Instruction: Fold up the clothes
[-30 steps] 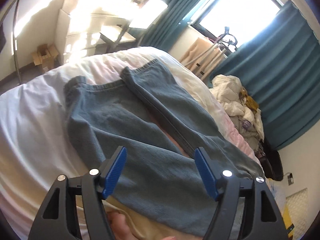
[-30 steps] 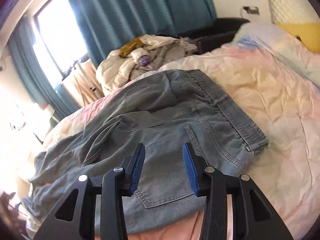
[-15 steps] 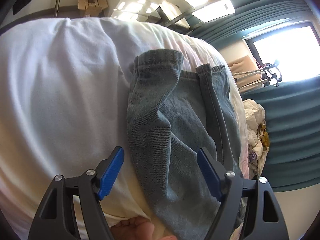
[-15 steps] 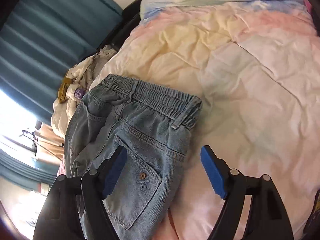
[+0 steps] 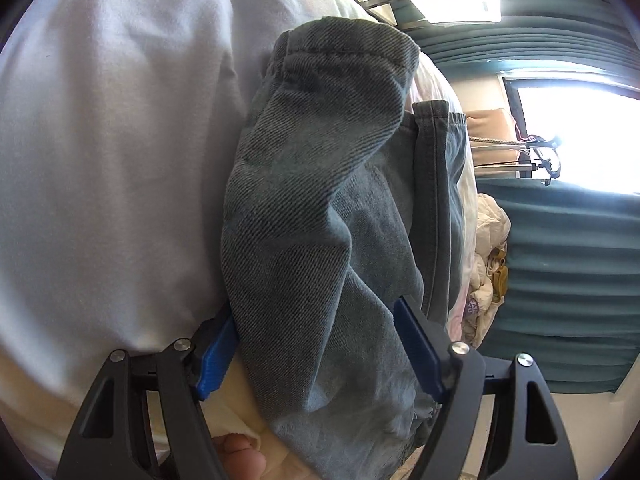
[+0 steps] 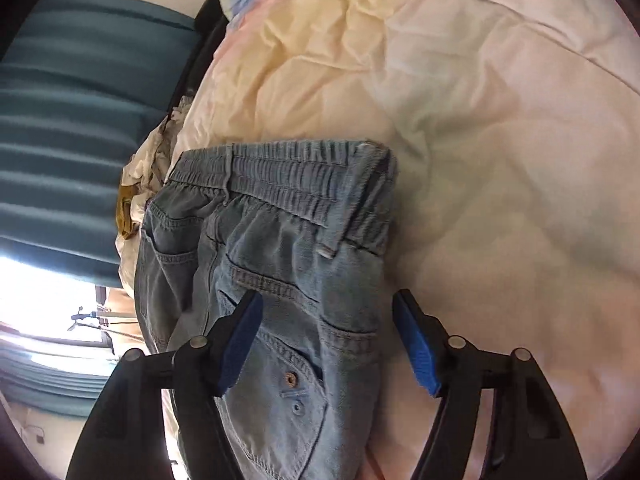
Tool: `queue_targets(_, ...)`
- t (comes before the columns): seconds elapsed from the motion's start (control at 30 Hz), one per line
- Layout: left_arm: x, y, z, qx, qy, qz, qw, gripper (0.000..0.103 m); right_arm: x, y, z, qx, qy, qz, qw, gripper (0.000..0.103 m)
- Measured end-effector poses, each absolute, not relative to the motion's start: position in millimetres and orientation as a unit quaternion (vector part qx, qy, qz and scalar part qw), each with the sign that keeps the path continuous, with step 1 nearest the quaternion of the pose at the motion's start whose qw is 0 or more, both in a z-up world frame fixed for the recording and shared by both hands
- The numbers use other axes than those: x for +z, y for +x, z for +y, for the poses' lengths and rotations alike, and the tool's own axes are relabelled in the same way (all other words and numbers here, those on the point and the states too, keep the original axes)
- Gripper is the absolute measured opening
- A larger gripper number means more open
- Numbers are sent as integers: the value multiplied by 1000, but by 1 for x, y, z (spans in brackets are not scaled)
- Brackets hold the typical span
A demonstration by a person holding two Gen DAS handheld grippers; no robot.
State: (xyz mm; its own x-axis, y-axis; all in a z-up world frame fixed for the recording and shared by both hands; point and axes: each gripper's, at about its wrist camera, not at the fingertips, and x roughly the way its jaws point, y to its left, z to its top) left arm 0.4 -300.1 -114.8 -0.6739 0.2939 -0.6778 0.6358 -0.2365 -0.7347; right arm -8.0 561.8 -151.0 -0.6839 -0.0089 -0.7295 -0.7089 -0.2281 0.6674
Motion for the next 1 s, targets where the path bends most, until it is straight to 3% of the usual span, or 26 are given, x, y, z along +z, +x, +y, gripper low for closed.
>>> queue_targets(0.07, -113, -2, -298, -688, 385, 602, 128, 69, -148, -17, 562, 729, -317, 553, 251, 57)
queue_targets(0.23, -110, -11, -296, -690, 383, 604, 112, 44, -145, -20, 562, 735, -313, 541, 262, 13)
queue_targets(0.3, -105, -15, -293, -698, 379, 598, 107, 27, -141, -18, 563, 740, -299, 545, 255, 9)
queue_targets(0.37, -97, -19, -290, -713, 375, 585, 100, 20, -128, -18, 559, 762, -281, 532, 240, 8)
queue_targets(0.4, -93, -20, -288, -720, 373, 577, 99, 9, -121, -19, 556, 773, -272, 524, 232, 8)
queue_targets(0.77, -47, 1, -294, -782, 286, 545, 97, 5, -52, 9, 528, 846, -156, 484, 160, 5)
queue_targets(1.0, -38, 25, -306, -787, 290, 533, 112, 4, -35, 51, 536, 844, -122, 498, 156, 4)
